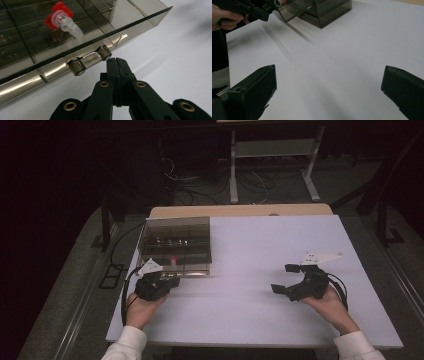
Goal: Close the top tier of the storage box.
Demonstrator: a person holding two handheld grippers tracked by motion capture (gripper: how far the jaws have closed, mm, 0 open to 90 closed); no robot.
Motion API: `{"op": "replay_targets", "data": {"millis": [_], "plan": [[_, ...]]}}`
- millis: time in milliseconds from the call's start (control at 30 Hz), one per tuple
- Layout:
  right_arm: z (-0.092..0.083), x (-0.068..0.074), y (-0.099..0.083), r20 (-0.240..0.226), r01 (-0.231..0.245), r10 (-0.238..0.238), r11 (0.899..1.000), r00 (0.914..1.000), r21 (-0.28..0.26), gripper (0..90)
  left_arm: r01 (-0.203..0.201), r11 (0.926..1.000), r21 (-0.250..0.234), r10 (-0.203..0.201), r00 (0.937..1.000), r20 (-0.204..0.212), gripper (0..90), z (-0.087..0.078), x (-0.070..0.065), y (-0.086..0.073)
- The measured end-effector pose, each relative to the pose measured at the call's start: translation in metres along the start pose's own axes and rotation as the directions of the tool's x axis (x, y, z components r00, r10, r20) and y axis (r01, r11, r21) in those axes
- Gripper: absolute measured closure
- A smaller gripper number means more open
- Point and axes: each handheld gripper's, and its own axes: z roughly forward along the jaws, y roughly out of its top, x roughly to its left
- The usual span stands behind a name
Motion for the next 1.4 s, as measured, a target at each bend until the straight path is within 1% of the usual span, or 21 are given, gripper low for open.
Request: {"op": "replay_targets", "data": {"millis": [333,467,533,667,767,1000,1400], "plan": [[-0.007,-0.004,-0.011,0.012,-0.023,0.023,1.000,0.9997,-0.004,0.4,-0.002,0.9999,0.015,0.002,0.9999,-0.012,89.1,0.001,0.000,0.003],[-0.011,-0.004,-0.015,0.018,-0.025,0.025,1.000,0.9995,-0.007,0.4,0.000,0.9998,0.020,0.000,0.9998,-0.020,89.1,0.001,0.003,0.003],[-0.013,-0.005,-0.016,0.019,-0.029,0.029,1.000,0.9994,-0.011,0.4,0.005,0.9998,0.018,-0.005,0.9998,-0.017,89.1,0.000,0.004,0.003],[-0.015,-0.005,-0.019,0.023,-0.036,0.037,0.999,0.9991,-0.013,0.4,0.002,0.9998,0.022,-0.002,0.9998,-0.018,89.1,0.000,0.005,0.004],[-0.016,-0.005,-0.022,0.024,-0.041,0.041,0.999,0.9989,-0.014,0.4,0.007,0.9997,0.022,-0.007,0.9998,-0.017,89.1,0.001,0.004,0.006],[-0.018,-0.002,-0.027,0.024,-0.046,0.047,0.999,0.9986,-0.015,0.4,0.005,0.9999,0.016,-0.005,0.9999,-0.012,89.1,0.001,0.006,0.011],[-0.022,0.000,-0.032,0.022,-0.055,0.055,0.998,0.9982,-0.031,0.4,0.018,0.9998,0.010,-0.017,0.9997,-0.016,89.2,0.001,0.011,0.014]]}}
